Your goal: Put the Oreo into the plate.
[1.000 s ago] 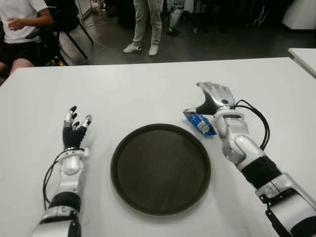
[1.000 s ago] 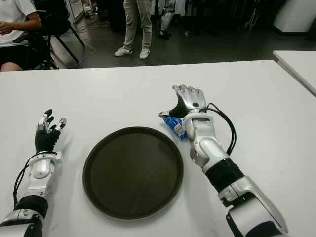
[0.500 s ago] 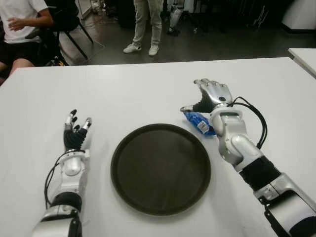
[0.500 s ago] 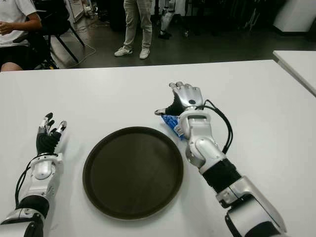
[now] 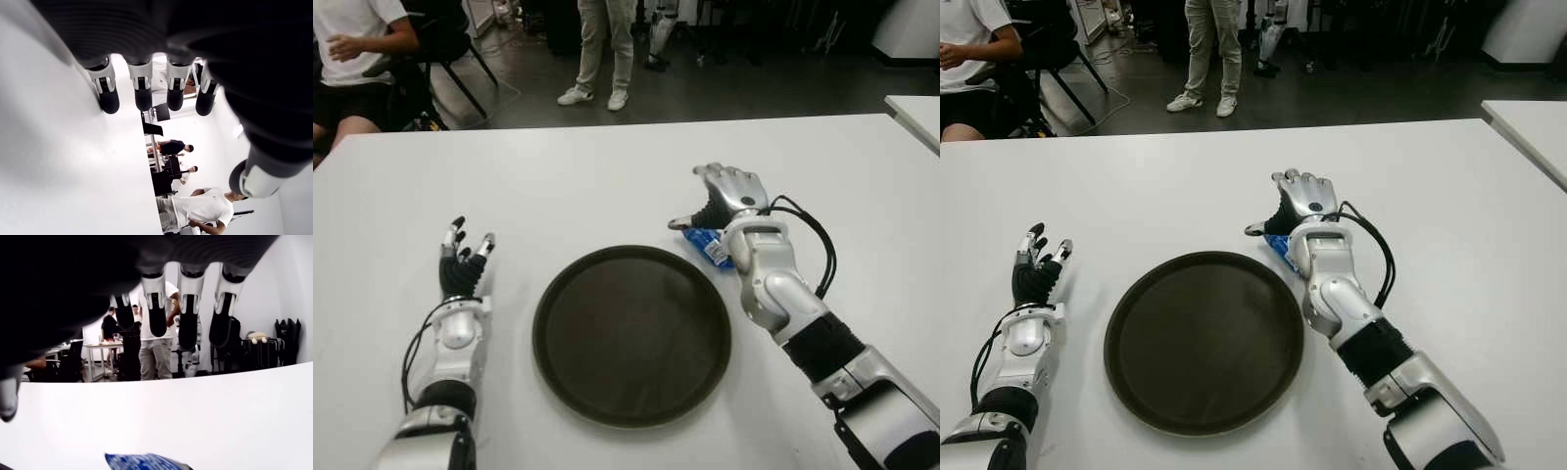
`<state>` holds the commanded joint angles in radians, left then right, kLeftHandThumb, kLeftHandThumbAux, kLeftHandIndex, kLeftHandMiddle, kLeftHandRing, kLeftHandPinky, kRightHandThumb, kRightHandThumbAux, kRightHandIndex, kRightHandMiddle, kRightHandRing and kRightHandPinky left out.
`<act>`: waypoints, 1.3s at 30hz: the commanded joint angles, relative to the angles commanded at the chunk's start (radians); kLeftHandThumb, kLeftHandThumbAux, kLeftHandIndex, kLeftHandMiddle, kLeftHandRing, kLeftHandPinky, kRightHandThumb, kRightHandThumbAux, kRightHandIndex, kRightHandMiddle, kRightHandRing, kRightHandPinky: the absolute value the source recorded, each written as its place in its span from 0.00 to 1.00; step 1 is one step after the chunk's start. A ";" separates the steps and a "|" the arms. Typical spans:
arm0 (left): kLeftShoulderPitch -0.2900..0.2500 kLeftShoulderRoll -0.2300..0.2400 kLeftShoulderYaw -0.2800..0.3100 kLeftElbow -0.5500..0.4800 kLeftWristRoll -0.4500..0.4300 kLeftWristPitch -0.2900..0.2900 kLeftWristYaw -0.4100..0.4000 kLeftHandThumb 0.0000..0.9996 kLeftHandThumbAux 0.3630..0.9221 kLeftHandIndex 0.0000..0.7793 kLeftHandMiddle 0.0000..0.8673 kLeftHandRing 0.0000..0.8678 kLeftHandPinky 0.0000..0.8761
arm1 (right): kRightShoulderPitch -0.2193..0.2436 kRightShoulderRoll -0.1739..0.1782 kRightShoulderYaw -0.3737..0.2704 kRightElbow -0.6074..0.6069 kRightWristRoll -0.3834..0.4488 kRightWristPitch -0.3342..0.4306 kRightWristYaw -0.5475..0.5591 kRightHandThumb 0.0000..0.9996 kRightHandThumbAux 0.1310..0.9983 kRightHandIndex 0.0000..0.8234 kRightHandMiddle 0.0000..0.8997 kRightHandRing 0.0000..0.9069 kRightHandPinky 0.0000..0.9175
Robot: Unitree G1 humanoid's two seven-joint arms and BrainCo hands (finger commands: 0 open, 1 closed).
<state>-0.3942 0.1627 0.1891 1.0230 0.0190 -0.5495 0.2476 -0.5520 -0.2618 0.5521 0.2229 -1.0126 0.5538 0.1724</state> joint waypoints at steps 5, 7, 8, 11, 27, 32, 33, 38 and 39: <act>-0.003 0.004 -0.004 0.012 0.007 -0.010 0.001 0.25 0.43 0.02 0.01 0.00 0.00 | 0.010 0.000 0.003 0.001 -0.020 0.019 0.017 0.00 0.39 0.20 0.21 0.24 0.36; -0.004 0.007 -0.004 0.023 0.005 -0.012 -0.004 0.25 0.43 0.02 0.01 0.00 0.00 | 0.011 -0.001 0.004 0.001 -0.024 0.023 0.019 0.00 0.39 0.21 0.22 0.25 0.40; -0.005 0.008 -0.004 0.025 0.005 -0.012 -0.006 0.25 0.43 0.02 0.02 0.00 0.00 | 0.012 -0.001 0.005 0.003 -0.027 0.024 0.019 0.00 0.39 0.22 0.23 0.27 0.43; -0.009 0.008 -0.005 0.032 0.004 -0.012 -0.007 0.26 0.43 0.02 0.02 0.00 0.00 | 0.012 -0.005 0.005 0.010 -0.031 0.025 0.021 0.00 0.41 0.24 0.25 0.30 0.50; -0.016 0.013 -0.007 0.044 0.003 -0.016 -0.005 0.28 0.42 0.01 0.01 0.00 0.00 | -0.012 -0.034 0.027 0.101 -0.065 0.021 0.076 0.00 0.44 0.47 0.61 0.53 0.64; -0.017 0.010 -0.004 0.045 -0.002 -0.017 -0.006 0.29 0.40 0.01 0.00 0.00 0.00 | -0.023 -0.035 0.032 0.120 -0.069 0.028 0.108 0.00 0.42 0.51 0.60 0.51 0.55; -0.017 0.010 -0.004 0.044 -0.001 -0.017 -0.004 0.29 0.39 0.02 0.01 0.00 0.00 | -0.027 -0.036 0.035 0.127 -0.071 0.032 0.120 0.00 0.41 0.50 0.57 0.49 0.53; -0.018 0.011 -0.005 0.046 0.002 -0.018 0.001 0.29 0.38 0.02 0.01 0.00 0.00 | -0.043 -0.036 0.043 0.147 -0.083 0.049 0.173 0.00 0.37 0.42 0.44 0.42 0.51; -0.018 0.010 -0.005 0.046 0.003 -0.019 0.003 0.28 0.38 0.02 0.01 0.00 0.00 | -0.045 -0.035 0.044 0.149 -0.085 0.052 0.183 0.00 0.37 0.40 0.43 0.41 0.51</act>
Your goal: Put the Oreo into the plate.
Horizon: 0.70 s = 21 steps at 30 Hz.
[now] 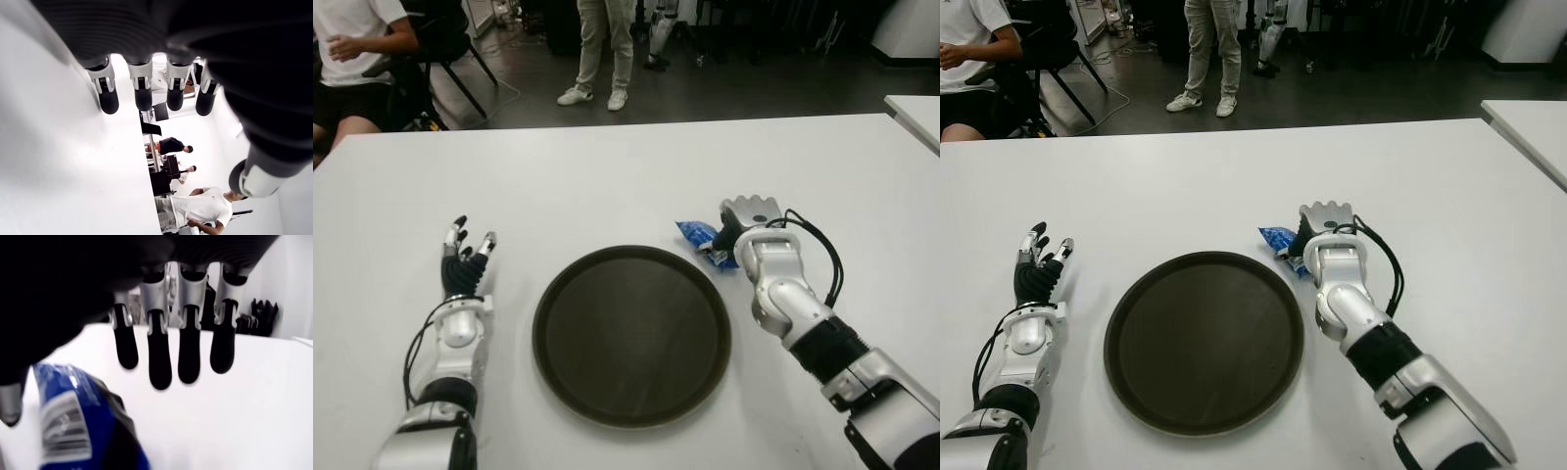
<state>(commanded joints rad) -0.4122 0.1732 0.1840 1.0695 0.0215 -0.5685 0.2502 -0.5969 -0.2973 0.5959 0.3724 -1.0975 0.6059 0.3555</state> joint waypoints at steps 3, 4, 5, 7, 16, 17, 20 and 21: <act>0.000 0.000 -0.001 0.001 0.003 -0.004 0.004 0.27 0.38 0.02 0.01 0.00 0.00 | 0.000 0.002 -0.003 0.006 -0.002 0.009 0.007 0.00 0.36 0.37 0.37 0.37 0.47; 0.000 0.000 -0.001 0.001 0.003 -0.004 0.005 0.27 0.38 0.02 0.01 0.00 0.00 | 0.000 0.003 -0.003 0.006 -0.002 0.011 0.006 0.00 0.36 0.37 0.36 0.36 0.46; 0.001 0.001 -0.002 0.002 0.005 -0.005 0.007 0.27 0.38 0.02 0.01 0.00 0.00 | 0.001 0.004 -0.004 0.007 -0.002 0.014 0.003 0.00 0.36 0.37 0.35 0.35 0.45; 0.001 0.001 -0.004 0.003 0.007 -0.006 0.010 0.27 0.38 0.02 0.01 0.00 0.00 | 0.001 0.006 -0.006 0.009 -0.002 0.018 -0.001 0.00 0.36 0.37 0.35 0.34 0.43; 0.000 0.002 -0.004 0.014 0.006 -0.012 0.013 0.28 0.40 0.03 0.01 0.00 0.00 | -0.002 0.012 -0.007 0.035 0.007 0.024 -0.018 0.00 0.39 0.43 0.47 0.39 0.55; 0.000 0.002 -0.005 0.015 0.007 -0.013 0.013 0.28 0.41 0.03 0.01 0.00 0.00 | -0.003 0.013 -0.008 0.037 0.008 0.024 -0.019 0.00 0.40 0.44 0.48 0.41 0.56; -0.002 0.005 -0.007 0.021 0.009 -0.022 0.011 0.28 0.41 0.03 0.01 0.00 0.00 | -0.005 0.018 -0.012 0.052 0.016 0.021 -0.027 0.00 0.39 0.43 0.45 0.42 0.57; -0.002 0.006 -0.007 0.023 0.009 -0.024 0.010 0.28 0.42 0.03 0.01 0.00 0.00 | -0.006 0.019 -0.012 0.054 0.017 0.020 -0.028 0.00 0.39 0.43 0.45 0.42 0.58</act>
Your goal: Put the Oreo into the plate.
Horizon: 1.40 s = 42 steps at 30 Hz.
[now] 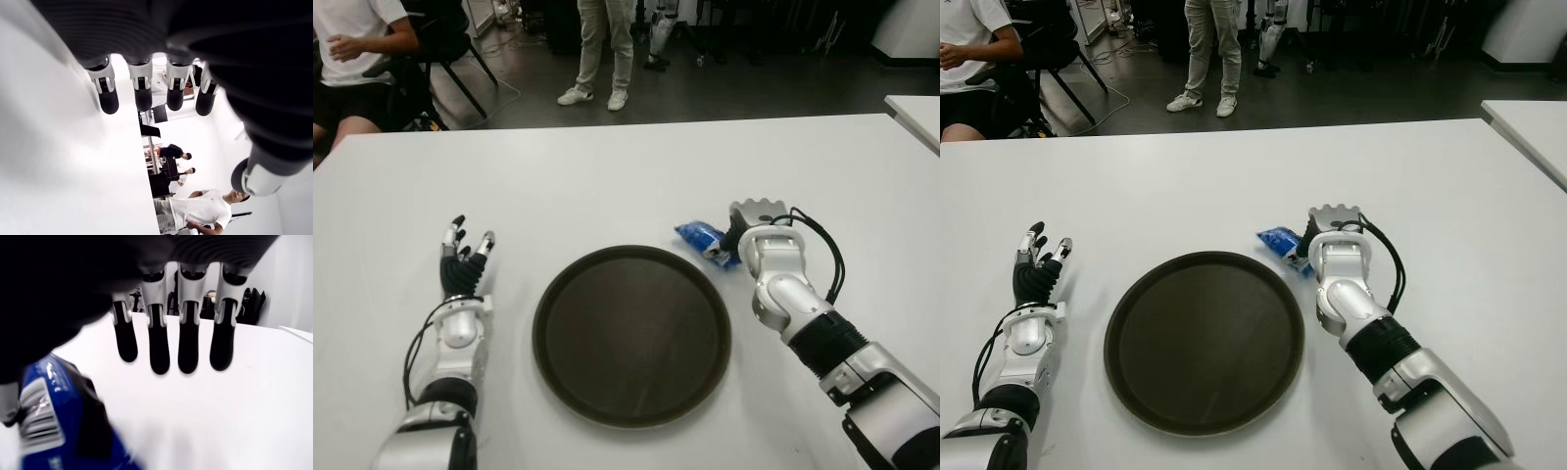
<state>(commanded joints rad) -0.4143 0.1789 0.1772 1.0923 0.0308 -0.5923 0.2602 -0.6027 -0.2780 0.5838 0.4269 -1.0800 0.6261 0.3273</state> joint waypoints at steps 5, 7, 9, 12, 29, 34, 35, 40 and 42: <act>-0.003 0.003 -0.001 0.008 0.001 -0.006 -0.002 0.27 0.44 0.02 0.01 0.00 0.00 | -0.003 0.005 -0.001 0.012 0.006 -0.002 -0.004 0.00 0.37 0.44 0.47 0.43 0.62; -0.003 0.003 -0.001 0.009 0.000 -0.009 -0.002 0.27 0.43 0.01 0.01 0.00 0.00 | -0.004 0.008 -0.005 0.016 0.012 -0.004 -0.006 0.00 0.38 0.46 0.51 0.44 0.63; -0.003 0.002 0.000 0.010 -0.002 -0.012 -0.003 0.27 0.42 0.02 0.02 0.00 0.00 | -0.003 0.011 -0.009 0.018 0.018 -0.006 -0.010 0.00 0.40 0.50 0.60 0.54 0.69; -0.004 0.002 0.000 0.010 -0.003 -0.015 -0.003 0.27 0.41 0.02 0.02 0.00 0.00 | -0.002 0.013 -0.013 0.019 0.024 -0.013 -0.018 0.00 0.41 0.52 0.65 0.60 0.73; -0.006 -0.001 0.006 0.015 -0.010 -0.001 -0.001 0.30 0.40 0.02 0.02 0.00 0.00 | 0.013 0.019 -0.026 0.020 0.064 -0.060 -0.116 0.00 0.48 0.62 0.81 0.81 0.81; -0.007 -0.002 0.009 0.017 -0.013 -0.001 0.000 0.31 0.41 0.02 0.02 0.00 0.00 | 0.013 0.032 -0.035 0.028 0.077 -0.063 -0.152 0.00 0.50 0.65 0.82 0.84 0.84; -0.007 -0.002 0.008 0.016 -0.013 -0.001 0.001 0.30 0.41 0.02 0.02 0.00 0.00 | 0.012 0.033 -0.036 0.031 0.079 -0.063 -0.155 0.00 0.50 0.66 0.83 0.85 0.85; -0.008 -0.003 0.007 0.012 -0.009 -0.001 0.008 0.28 0.41 0.03 0.03 0.00 0.00 | 0.005 0.039 -0.036 0.046 0.087 -0.062 -0.166 0.00 0.49 0.69 0.83 0.84 0.84; -0.008 -0.004 0.006 0.008 -0.009 -0.001 0.009 0.28 0.40 0.03 0.03 0.00 0.00 | 0.003 0.041 -0.035 0.050 0.088 -0.063 -0.170 0.00 0.48 0.70 0.83 0.84 0.84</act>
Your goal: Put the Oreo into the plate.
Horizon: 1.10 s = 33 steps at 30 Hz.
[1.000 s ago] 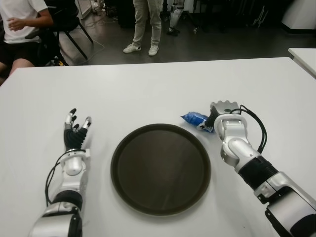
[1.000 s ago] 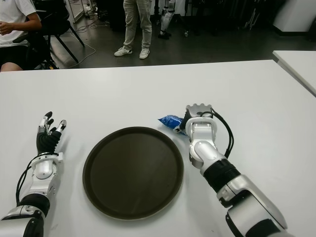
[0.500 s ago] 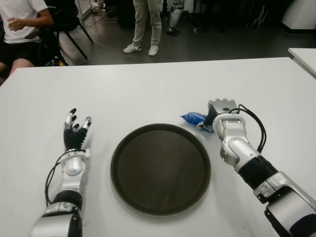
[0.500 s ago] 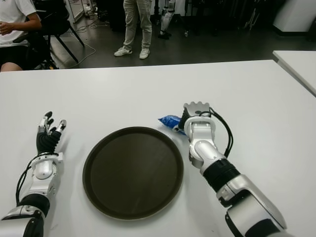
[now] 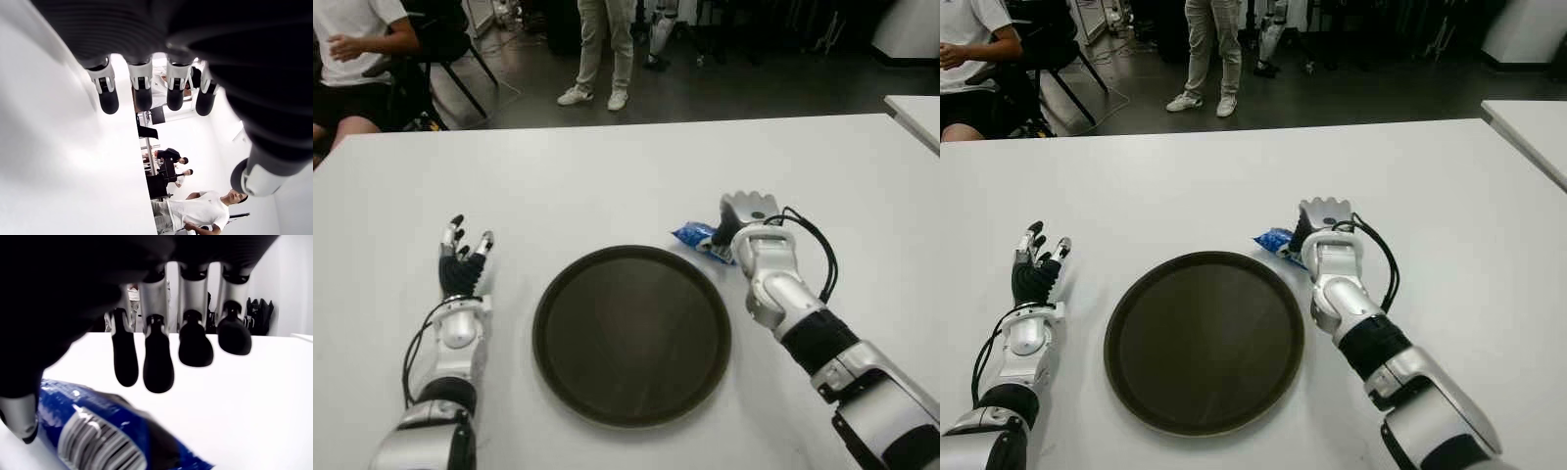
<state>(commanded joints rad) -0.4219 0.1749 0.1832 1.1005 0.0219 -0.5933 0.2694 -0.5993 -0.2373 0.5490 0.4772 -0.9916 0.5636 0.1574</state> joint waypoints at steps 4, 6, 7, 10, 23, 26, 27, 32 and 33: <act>0.001 0.000 0.000 0.001 -0.001 -0.002 -0.005 0.27 0.39 0.03 0.02 0.00 0.00 | -0.003 0.005 0.000 0.009 0.001 -0.002 -0.010 0.00 0.49 0.72 0.84 0.86 0.86; 0.001 0.001 0.000 0.000 -0.004 -0.003 -0.013 0.28 0.39 0.02 0.02 0.00 0.00 | -0.005 0.012 0.000 0.014 0.000 0.001 -0.022 0.00 0.51 0.73 0.85 0.88 0.87; 0.002 0.000 0.001 0.000 -0.006 -0.003 -0.017 0.28 0.39 0.02 0.02 0.00 0.00 | -0.005 0.014 0.000 0.016 -0.001 0.002 -0.027 0.01 0.53 0.74 0.87 0.90 0.89; 0.002 0.002 0.000 0.001 -0.006 -0.002 -0.021 0.29 0.39 0.02 0.02 0.00 0.00 | -0.006 0.018 -0.001 0.021 0.000 0.002 -0.043 0.03 0.55 0.77 0.90 0.92 0.91; 0.006 0.007 -0.001 0.004 0.003 -0.011 -0.009 0.29 0.41 0.03 0.02 0.00 0.00 | -0.029 0.047 -0.011 0.097 0.024 -0.022 -0.116 0.12 0.64 0.75 0.88 0.91 0.90; 0.006 0.008 0.000 0.006 0.001 -0.012 -0.013 0.29 0.41 0.03 0.02 0.00 0.00 | -0.040 0.049 -0.009 0.127 0.032 -0.031 -0.124 0.12 0.65 0.75 0.88 0.91 0.89; 0.006 0.008 0.001 0.006 0.000 -0.012 -0.014 0.29 0.41 0.03 0.02 0.00 0.00 | -0.043 0.049 -0.007 0.134 0.033 -0.032 -0.125 0.11 0.65 0.75 0.88 0.91 0.89; 0.007 0.012 0.001 0.006 -0.001 -0.018 -0.021 0.29 0.42 0.03 0.02 0.00 0.00 | -0.059 0.056 0.000 0.174 0.039 -0.033 -0.137 0.10 0.65 0.74 0.87 0.91 0.89; 0.007 0.012 0.001 0.006 -0.002 -0.018 -0.023 0.29 0.42 0.03 0.02 0.00 0.00 | -0.060 0.057 0.000 0.178 0.041 -0.034 -0.139 0.10 0.65 0.74 0.87 0.91 0.89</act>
<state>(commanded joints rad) -0.4145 0.1869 0.1844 1.1062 0.0202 -0.6112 0.2466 -0.6597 -0.1798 0.5490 0.6551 -0.9510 0.5295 0.0181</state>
